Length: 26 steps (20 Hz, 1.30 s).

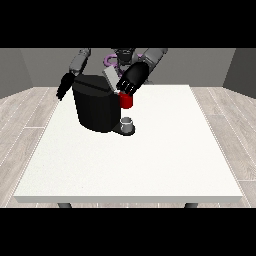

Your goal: Insert the coffee pod into the coffee machine and close the lid

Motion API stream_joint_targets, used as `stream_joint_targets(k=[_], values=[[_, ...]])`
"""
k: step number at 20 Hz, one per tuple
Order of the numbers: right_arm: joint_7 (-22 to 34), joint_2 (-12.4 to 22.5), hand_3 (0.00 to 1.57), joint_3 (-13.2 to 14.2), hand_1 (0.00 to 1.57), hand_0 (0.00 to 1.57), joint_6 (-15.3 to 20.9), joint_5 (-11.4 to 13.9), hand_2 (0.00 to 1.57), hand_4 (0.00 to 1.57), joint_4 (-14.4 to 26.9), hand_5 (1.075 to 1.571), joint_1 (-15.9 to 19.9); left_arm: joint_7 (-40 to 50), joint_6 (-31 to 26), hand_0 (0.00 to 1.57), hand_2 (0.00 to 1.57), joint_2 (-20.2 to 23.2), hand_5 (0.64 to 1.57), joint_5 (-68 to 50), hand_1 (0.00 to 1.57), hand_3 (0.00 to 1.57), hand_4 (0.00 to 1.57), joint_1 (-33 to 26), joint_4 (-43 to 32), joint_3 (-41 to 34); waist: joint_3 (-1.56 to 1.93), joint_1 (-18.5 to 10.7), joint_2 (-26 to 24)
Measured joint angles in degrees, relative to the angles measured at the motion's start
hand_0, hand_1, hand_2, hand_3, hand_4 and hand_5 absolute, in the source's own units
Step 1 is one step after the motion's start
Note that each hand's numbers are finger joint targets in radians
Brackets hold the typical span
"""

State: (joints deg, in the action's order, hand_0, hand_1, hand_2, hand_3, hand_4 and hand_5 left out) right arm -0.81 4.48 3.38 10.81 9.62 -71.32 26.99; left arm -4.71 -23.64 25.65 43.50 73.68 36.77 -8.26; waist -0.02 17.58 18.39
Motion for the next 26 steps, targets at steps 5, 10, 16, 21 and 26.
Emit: stream_joint_targets(k=[5,10,16,21,26], values=[[1.1,0.1,0.00,-0.3,0.00,0.00,-0.2,0.1,0.00,0.00,-0.6,1.571,-0.3,-1.0,1.1,1.24,1.26,0.3,1.571,0.5,1.24,1.20,0.29,-0.2,-0.4,0.1,0.01,0.3,-0.6],[0.9,1.0,0.00,1.0,0.00,0.00,-0.6,-0.7,0.00,0.00,0.2,1.571,1.0,-1.2,2.9,1.21,1.22,0.2,1.571,2.6,1.21,1.10,0.00,0.0,0.3,1.8,0.03,-0.1,0.0],[0.8,0.7,0.00,1.3,0.00,0.00,0.1,-0.8,0.00,0.00,0.0,1.571,1.3,-4.2,4.6,1.14,1.15,1.3,1.571,5.1,1.14,1.00,0.00,-0.7,0.4,3.7,0.08,-0.4,1.1],[0.5,0.8,0.00,1.5,0.00,0.00,0.2,-0.7,0.00,0.08,0.6,1.571,1.3,-4.5,5.3,1.11,1.12,0.8,1.571,5.3,1.11,0.97,0.00,-0.5,-0.1,3.4,0.07,-0.4,1.4],[1.1,0.9,0.00,1.1,0.00,0.00,0.2,-0.5,0.00,0.00,-0.2,1.571,1.7,-6.0,7.7,1.23,1.20,0.9,1.571,5.1,1.23,0.95,0.00,-0.6,-0.2,2.4,0.09,0.2,1.8]])
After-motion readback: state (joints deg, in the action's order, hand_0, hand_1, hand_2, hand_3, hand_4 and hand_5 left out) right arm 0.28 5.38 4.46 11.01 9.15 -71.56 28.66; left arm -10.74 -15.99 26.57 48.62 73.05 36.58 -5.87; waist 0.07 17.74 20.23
